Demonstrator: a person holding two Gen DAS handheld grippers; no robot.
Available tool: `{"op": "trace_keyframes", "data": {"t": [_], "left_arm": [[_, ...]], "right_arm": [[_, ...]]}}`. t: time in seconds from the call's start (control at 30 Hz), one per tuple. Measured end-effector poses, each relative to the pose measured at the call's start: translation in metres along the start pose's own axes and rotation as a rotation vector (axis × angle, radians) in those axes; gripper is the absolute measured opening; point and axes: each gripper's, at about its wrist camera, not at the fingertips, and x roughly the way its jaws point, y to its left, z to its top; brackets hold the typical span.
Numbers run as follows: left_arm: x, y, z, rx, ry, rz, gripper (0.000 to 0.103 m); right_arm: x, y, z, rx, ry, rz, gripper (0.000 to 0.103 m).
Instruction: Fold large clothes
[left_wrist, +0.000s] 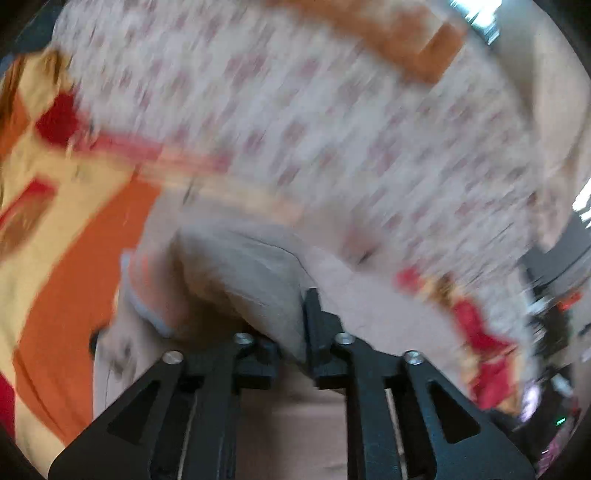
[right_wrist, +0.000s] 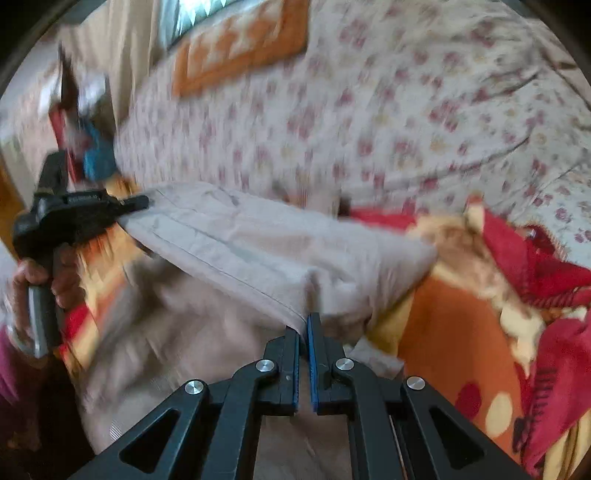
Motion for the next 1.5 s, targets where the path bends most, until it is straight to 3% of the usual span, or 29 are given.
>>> {"op": "trace_keyframes", "data": {"t": [0.07, 0.17, 0.23, 0.27, 0.3, 0.37, 0.43, 0.53, 0.63, 0.67, 0.7, 0.77, 0.83, 0.9, 0.93, 1.07, 1.17, 1.27, 1.33, 1.4, 1.5], "left_arm": [[0.021, 0.023, -0.012, -0.054, 0.115, 0.005, 0.022], [-0.001, 0.040, -0.019, -0.086, 0.064, -0.035, 0.045], [-0.030, 0.043, -0.016, -0.064, -0.033, 0.002, 0.057], [-0.043, 0.044, -0.015, -0.063, -0.085, 0.018, 0.061], [-0.053, 0.045, -0.014, -0.065, -0.127, 0.029, 0.066], [-0.072, 0.047, -0.009, -0.085, -0.213, 0.042, 0.067], [-0.073, 0.044, -0.001, -0.073, -0.237, 0.054, 0.068], [-0.058, 0.043, 0.007, -0.058, -0.196, 0.123, 0.068], [-0.041, 0.058, 0.010, -0.130, -0.156, 0.156, 0.068], [-0.039, 0.063, 0.009, -0.150, -0.143, 0.152, 0.068], [-0.037, 0.067, 0.008, -0.164, -0.129, 0.145, 0.068], [-0.038, 0.070, 0.009, -0.156, -0.132, 0.147, 0.068], [-0.041, 0.069, 0.008, -0.135, -0.149, 0.162, 0.068], [-0.037, 0.071, 0.010, -0.128, -0.150, 0.167, 0.068], [-0.033, 0.072, 0.010, -0.137, -0.138, 0.160, 0.068], [-0.029, 0.076, 0.007, -0.200, -0.092, 0.068, 0.068], [-0.035, 0.072, 0.010, -0.205, -0.103, -0.003, 0.068], [-0.031, 0.067, 0.017, -0.227, -0.076, -0.026, 0.073], [-0.023, 0.066, 0.020, -0.249, -0.037, -0.049, 0.076], [-0.013, 0.065, 0.022, -0.272, 0.010, -0.062, 0.078], [0.004, 0.061, 0.023, -0.281, 0.072, -0.061, 0.078]], "right_arm": [[0.018, -0.001, -0.013, 0.004, 0.094, -0.018, 0.004], [-0.003, -0.010, -0.020, 0.068, 0.074, 0.038, 0.005], [-0.027, -0.023, -0.017, 0.124, 0.018, 0.077, 0.025], [-0.034, -0.029, -0.014, 0.152, -0.004, 0.076, 0.051], [-0.039, -0.038, -0.009, 0.191, -0.027, 0.065, 0.065], [-0.035, -0.054, 0.003, 0.272, -0.033, 0.048, 0.065], [-0.015, -0.070, 0.013, 0.386, -0.007, 0.090, 0.065], [0.039, -0.094, 0.017, 0.561, 0.095, 0.162, 0.067], [0.079, -0.097, 0.022, 0.606, 0.144, 0.213, 0.067], [0.085, -0.094, 0.022, 0.598, 0.144, 0.211, 0.064], [0.089, -0.090, 0.025, 0.576, 0.131, 0.203, 0.042], [0.085, -0.087, 0.033, 0.514, 0.102, 0.169, 0.023], [0.069, -0.083, 0.043, 0.417, 0.044, 0.096, 0.018], [0.063, -0.080, 0.049, 0.318, 0.027, -0.045, 0.015], [0.068, -0.081, 0.048, 0.291, 0.041, -0.105, 0.015], [0.095, -0.083, 0.035, 0.264, 0.109, -0.207, 0.015], [0.077, -0.080, 0.038, 0.283, 0.090, -0.178, 0.017], [0.054, -0.082, 0.040, 0.319, 0.081, -0.153, 0.033], [0.037, -0.080, 0.036, 0.323, 0.066, -0.126, 0.035], [0.023, -0.076, 0.031, 0.331, 0.054, -0.090, 0.047], [0.008, -0.071, 0.023, 0.339, 0.039, -0.055, 0.047]]}}
